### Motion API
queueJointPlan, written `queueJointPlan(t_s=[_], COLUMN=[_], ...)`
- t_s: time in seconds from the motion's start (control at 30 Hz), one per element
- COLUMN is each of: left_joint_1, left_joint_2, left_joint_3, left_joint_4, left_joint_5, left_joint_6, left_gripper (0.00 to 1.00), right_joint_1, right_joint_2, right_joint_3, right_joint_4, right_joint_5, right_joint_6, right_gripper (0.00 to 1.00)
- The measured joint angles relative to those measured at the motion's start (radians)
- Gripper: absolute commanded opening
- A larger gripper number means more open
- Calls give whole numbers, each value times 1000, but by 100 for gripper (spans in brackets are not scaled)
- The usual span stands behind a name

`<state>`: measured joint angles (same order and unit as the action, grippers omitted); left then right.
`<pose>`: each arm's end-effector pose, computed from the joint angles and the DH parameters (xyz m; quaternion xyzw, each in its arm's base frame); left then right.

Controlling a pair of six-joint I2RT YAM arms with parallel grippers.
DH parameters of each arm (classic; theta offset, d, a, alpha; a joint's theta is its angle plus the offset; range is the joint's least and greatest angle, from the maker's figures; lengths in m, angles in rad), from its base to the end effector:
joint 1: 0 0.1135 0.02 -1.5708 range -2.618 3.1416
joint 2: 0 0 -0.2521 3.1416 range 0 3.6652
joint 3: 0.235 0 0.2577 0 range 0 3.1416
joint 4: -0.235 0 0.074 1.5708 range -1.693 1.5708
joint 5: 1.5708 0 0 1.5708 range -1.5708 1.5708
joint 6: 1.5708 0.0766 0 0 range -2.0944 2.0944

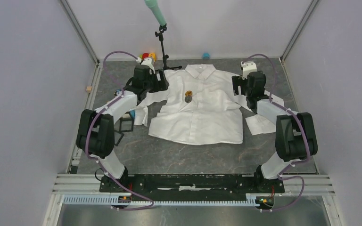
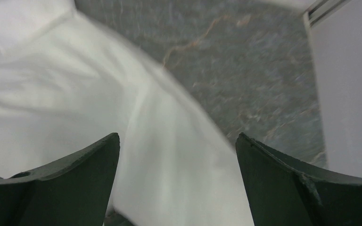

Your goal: Pin the brooch onto the clothing

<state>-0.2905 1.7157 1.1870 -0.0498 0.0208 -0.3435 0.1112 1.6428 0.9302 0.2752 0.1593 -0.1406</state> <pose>0.4107 -0.1245 0.2060 -0.0183 0.8792 -0.1571 0.4494 0.4014 0.0326 0.1831 -0.0632 0.8397 -0.0750 0.5341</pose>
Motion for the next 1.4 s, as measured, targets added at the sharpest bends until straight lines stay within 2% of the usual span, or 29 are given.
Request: queueJointPlan(t_s=[0.13,0.33,0.47,0.67,0.93,1.03,1.27,1.33,1.4], left_joint_1=[-11,-55,-113,-204,-281,-291,-320,-325,-325], left_joint_2=[-73,-211,-236,-268,-333,-359,-457,-500,-541], left_joint_3=[-42,-180,-316,-507,-659,-691,-752,-760,-764], left_joint_4=[62,145,156,155,180,196,148,90,27], left_joint_5=[52,123,142,147,126,120,122,126,134], left_joint_6=[-30,-82,-115,-168,-233,-249,-297,-309,-315], left_gripper=[91,92,92,92,92,92,93,93,93], right_joint_1=[0,0,0,2,5,5,5,5,5], right_joint_2=[-31,-161,-239,-328,-459,-506,-574,-595,-623], right_joint_3=[1,-37,-113,-318,-452,-478,-531,-538,-539], right_joint_4=[2,-41,-134,-301,-490,-518,-545,-578,-618], right_joint_5=[-36,-112,-171,-275,-279,-286,-340,-354,-364], right_joint_6=[38,126,220,330,389,401,425,433,440], right_gripper=[98,98,96,89,79,67,18,10,7])
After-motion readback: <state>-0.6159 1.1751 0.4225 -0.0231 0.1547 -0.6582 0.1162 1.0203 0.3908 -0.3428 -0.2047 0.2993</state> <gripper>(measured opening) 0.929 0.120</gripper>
